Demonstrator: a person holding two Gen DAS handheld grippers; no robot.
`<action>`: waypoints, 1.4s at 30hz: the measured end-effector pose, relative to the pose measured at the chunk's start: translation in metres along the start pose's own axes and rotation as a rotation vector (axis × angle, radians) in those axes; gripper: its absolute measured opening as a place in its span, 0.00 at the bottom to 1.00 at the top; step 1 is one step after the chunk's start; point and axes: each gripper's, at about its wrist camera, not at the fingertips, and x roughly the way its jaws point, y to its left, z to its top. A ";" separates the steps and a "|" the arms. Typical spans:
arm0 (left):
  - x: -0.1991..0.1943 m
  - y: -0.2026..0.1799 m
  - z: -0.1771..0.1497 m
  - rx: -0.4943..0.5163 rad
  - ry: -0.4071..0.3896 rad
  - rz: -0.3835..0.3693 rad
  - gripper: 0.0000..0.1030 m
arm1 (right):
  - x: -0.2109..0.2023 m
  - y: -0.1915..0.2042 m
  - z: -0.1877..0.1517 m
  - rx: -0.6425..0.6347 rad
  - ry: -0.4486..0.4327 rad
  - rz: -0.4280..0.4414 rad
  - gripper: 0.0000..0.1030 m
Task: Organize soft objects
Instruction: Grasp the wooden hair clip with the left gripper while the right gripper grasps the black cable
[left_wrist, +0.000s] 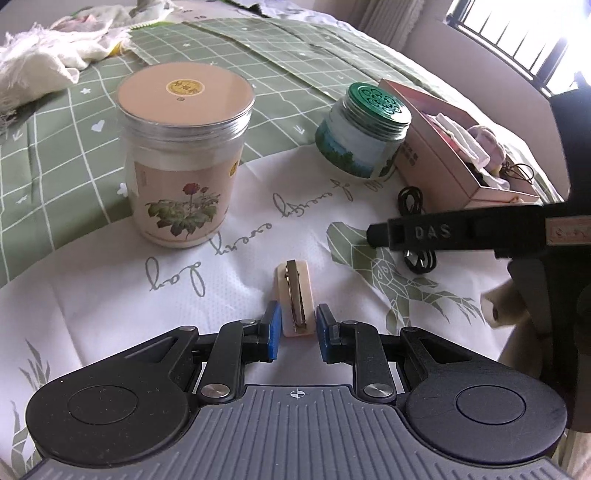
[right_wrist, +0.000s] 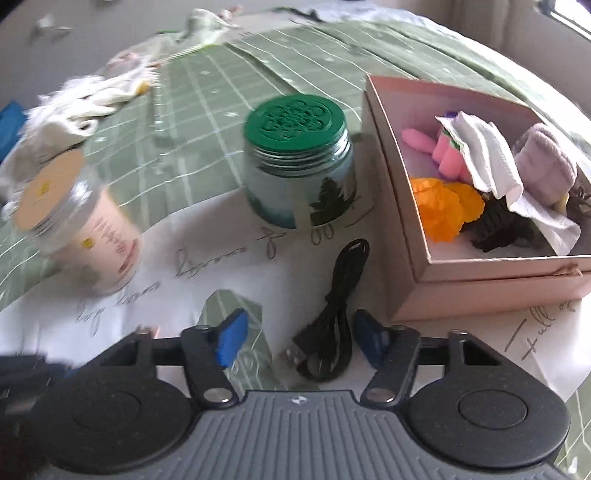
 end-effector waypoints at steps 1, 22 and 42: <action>0.000 0.000 0.000 -0.001 0.000 -0.001 0.23 | 0.001 0.001 0.002 -0.003 -0.004 -0.013 0.51; 0.006 -0.005 -0.009 0.064 -0.059 0.025 0.24 | -0.049 -0.005 -0.006 -0.122 -0.047 0.061 0.35; 0.011 -0.016 -0.011 0.103 -0.077 0.072 0.24 | -0.013 0.020 -0.023 -0.322 -0.003 0.039 0.16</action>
